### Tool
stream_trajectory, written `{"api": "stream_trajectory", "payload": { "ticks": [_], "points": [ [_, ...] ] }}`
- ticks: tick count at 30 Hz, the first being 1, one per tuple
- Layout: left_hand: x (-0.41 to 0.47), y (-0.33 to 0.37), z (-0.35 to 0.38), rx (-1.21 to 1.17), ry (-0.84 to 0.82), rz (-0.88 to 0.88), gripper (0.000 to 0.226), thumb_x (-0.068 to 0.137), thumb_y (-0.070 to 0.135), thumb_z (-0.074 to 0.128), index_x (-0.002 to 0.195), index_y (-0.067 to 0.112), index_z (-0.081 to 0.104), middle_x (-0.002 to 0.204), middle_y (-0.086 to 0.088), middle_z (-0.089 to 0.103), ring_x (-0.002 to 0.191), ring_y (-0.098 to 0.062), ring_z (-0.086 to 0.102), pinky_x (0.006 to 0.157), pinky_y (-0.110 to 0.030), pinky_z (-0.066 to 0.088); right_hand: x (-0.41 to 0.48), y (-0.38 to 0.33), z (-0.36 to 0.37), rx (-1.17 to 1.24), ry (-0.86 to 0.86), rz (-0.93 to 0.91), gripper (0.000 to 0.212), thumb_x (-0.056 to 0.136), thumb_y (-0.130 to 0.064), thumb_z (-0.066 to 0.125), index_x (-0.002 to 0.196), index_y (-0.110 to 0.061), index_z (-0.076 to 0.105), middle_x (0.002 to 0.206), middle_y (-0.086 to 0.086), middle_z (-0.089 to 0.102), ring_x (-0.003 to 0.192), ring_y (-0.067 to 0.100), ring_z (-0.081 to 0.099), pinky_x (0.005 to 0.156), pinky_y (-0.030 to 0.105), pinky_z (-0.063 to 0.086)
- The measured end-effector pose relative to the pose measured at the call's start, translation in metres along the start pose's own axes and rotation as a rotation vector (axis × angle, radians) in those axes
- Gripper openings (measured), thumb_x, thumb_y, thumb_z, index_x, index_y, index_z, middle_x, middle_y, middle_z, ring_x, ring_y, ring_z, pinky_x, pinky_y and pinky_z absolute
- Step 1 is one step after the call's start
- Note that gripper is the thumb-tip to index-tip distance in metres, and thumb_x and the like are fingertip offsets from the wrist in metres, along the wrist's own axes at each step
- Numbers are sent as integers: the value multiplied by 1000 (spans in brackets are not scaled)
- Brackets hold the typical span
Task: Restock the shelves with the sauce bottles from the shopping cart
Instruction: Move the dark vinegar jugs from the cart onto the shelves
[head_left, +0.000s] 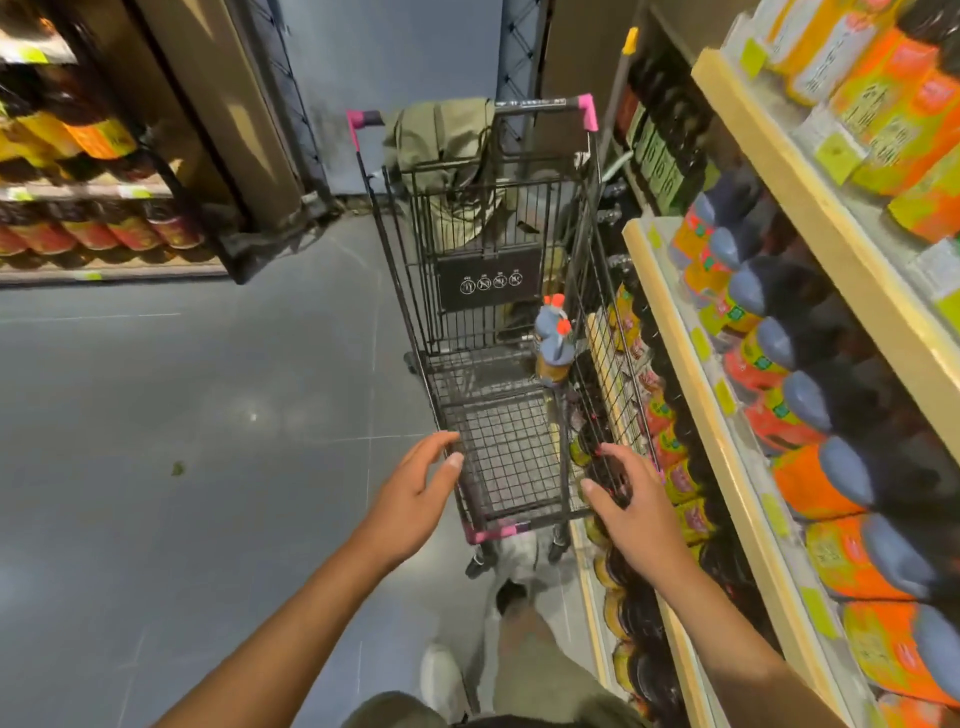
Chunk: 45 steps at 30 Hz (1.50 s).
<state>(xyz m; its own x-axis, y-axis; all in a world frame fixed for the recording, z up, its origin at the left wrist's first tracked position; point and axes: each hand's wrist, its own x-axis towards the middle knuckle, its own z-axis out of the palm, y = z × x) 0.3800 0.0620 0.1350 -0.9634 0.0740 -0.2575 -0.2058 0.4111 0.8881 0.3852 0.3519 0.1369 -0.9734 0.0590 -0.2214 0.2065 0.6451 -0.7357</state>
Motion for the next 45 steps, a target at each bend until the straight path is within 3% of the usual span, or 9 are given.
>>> {"api": "stream_trajectory", "payload": {
  "ticks": [9,12,19,23,27,34,38,41,45],
  "points": [
    [131,11,18,-43,-40,-176,28,103,42,50,131,44,51,144,16,50,134,-2,46,117,-34,36,190,40,21,183,-213,308,41,96,-37,64,134,-32,50,135,11,55,84,11,63,73,29,53],
    [170,3,28,-12,-72,-225,47,99,60,44,141,40,48,152,16,43,140,-5,40,119,-38,33,255,50,30,176,-212,391,40,97,-27,64,134,-16,54,132,8,58,100,23,60,89,33,49],
    [254,-17,47,-61,-95,-414,50,101,58,40,146,38,45,147,15,46,133,-7,46,113,-32,38,386,64,64,233,-240,637,21,99,-23,58,79,-20,60,80,8,57,66,23,53,67,37,47],
    [280,-38,55,-122,-72,-456,34,104,45,46,137,41,53,119,16,61,86,9,52,73,-4,41,440,110,100,199,-212,663,31,77,-48,73,79,-18,66,81,15,69,70,25,58,62,38,39],
    [283,-56,63,-247,-77,-538,29,104,27,52,130,38,59,103,-1,71,39,-5,33,40,-23,32,455,96,116,305,-177,770,11,90,-20,62,93,-9,60,72,9,51,61,20,45,58,29,37],
    [291,-75,59,-232,-70,-610,28,104,23,51,124,39,62,107,-1,73,39,-8,36,44,-26,37,456,93,125,320,-154,794,13,100,-25,55,89,-20,60,70,2,46,57,15,41,55,28,36],
    [302,-80,55,-256,-74,-610,27,106,19,45,119,34,63,82,-10,68,39,-5,31,43,-22,30,450,95,110,-10,-171,328,41,100,-28,58,62,-14,54,65,4,50,59,18,45,57,31,29],
    [313,-86,51,-252,-72,-593,31,108,27,38,111,44,64,89,-6,63,50,-4,39,49,-21,34,436,75,94,-13,-239,149,33,105,-30,47,85,-10,63,92,6,61,76,14,55,65,34,39],
    [333,-73,42,-289,-56,-527,30,107,40,35,116,42,64,117,12,67,106,-1,60,102,-31,48,425,16,67,85,-283,77,36,107,-32,40,80,-14,55,72,0,52,63,4,48,59,20,34]
  ]
}}
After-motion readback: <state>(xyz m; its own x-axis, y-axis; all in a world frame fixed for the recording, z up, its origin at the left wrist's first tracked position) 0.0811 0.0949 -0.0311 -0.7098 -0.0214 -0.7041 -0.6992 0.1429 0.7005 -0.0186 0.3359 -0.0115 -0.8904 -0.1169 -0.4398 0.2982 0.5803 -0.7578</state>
